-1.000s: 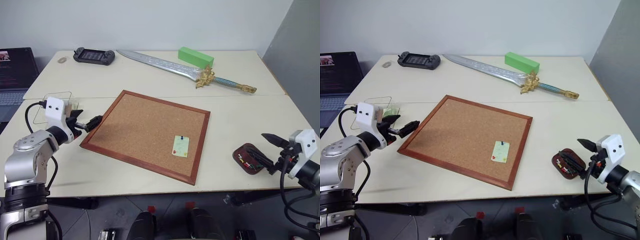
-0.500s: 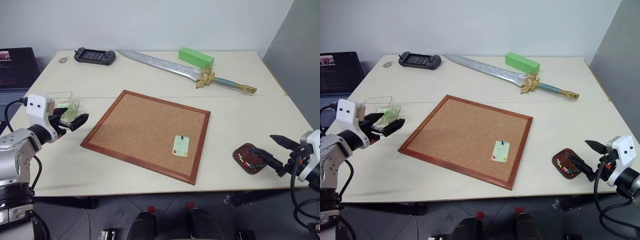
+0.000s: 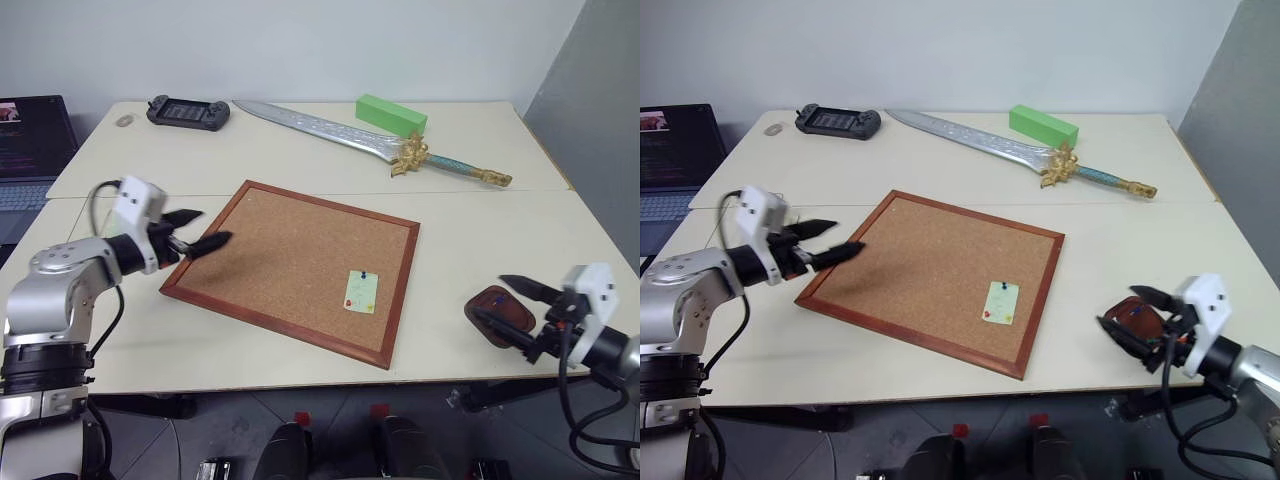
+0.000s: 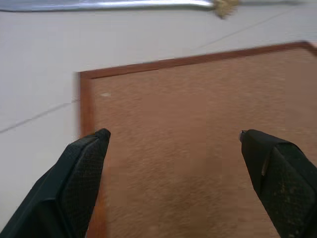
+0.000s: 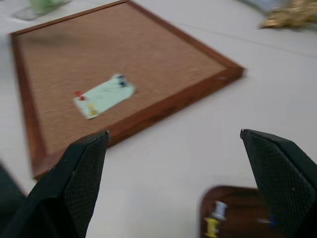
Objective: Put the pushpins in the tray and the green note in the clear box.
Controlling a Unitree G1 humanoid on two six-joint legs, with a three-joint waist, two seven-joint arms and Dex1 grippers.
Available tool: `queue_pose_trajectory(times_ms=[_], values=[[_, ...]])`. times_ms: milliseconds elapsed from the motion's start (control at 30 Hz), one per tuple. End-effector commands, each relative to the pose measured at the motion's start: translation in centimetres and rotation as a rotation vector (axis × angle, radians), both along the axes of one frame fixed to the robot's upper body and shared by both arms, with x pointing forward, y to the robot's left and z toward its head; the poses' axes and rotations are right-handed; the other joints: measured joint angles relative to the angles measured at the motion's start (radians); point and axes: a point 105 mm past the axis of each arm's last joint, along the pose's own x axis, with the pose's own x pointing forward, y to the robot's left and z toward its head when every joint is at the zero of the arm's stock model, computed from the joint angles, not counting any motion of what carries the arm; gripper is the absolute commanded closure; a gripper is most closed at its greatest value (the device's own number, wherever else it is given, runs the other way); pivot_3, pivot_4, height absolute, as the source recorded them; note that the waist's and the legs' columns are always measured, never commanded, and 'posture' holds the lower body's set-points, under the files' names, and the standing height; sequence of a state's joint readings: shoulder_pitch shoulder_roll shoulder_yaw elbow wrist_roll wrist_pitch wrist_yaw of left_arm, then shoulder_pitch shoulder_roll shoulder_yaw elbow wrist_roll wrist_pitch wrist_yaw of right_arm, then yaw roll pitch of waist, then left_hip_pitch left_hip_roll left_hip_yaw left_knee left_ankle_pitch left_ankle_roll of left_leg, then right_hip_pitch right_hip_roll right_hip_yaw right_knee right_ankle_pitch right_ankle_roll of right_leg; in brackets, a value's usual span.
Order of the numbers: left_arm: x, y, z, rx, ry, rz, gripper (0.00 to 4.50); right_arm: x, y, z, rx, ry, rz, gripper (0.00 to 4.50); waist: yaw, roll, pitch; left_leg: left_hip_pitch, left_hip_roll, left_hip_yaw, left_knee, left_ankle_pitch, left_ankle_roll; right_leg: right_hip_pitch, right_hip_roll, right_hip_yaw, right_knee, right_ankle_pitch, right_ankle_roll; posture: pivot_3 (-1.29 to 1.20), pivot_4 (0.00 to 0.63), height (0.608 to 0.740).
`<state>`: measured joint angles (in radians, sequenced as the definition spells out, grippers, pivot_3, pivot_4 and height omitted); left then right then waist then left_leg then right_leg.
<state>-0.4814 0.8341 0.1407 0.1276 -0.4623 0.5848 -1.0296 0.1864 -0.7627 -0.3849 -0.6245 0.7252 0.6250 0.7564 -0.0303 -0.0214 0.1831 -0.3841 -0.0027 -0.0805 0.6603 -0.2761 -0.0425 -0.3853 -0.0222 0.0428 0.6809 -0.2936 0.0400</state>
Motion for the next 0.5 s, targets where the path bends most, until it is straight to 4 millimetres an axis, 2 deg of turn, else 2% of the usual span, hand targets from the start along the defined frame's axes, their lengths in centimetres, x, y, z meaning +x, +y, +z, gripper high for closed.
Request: queue_pose_trajectory(times_ms=[33,167,367,500], values=[[-1.0,-2.7,1.2,0.028,0.014,-0.211,0.04,-0.2,1.6,1.5,0.005,-0.031,0.123,0.0,0.0,0.0,0.0,0.0,0.0,0.0,0.0,0.0,0.0,0.0,0.0,0.0,0.0,0.0,0.0,0.0,0.15,0.74],[-1.6,-4.9,1.3,0.058,0.037,-0.374,0.04,-0.3,3.1,1.6,0.003,-0.011,0.232,0.0,0.0,0.0,0.0,0.0,-0.002,0.0,0.0,0.0,0.0,0.0,0.002,-0.001,0.0,0.0,0.0,0.0,0.15,0.74],[-0.5,-6.1,1.6,0.11,-0.017,-0.452,0.04,0.1,4.2,1.8,-0.015,-0.017,0.313,0.0,0.0,0.0,0.0,-0.001,-0.002,0.0,0.0,0.0,0.0,-0.001,0.002,-0.001,0.0,0.0,0.0,0.0,0.15,0.74],[0.7,-6.3,1.3,0.143,-0.064,-0.439,0.04,0.8,4.5,1.7,-0.025,-0.026,0.327,0.0,0.001,0.0,0.0,-0.001,-0.002,0.0,0.0,0.0,0.0,-0.001,0.002,-0.002,0.0,0.0,0.0,0.0,0.15,0.74]])
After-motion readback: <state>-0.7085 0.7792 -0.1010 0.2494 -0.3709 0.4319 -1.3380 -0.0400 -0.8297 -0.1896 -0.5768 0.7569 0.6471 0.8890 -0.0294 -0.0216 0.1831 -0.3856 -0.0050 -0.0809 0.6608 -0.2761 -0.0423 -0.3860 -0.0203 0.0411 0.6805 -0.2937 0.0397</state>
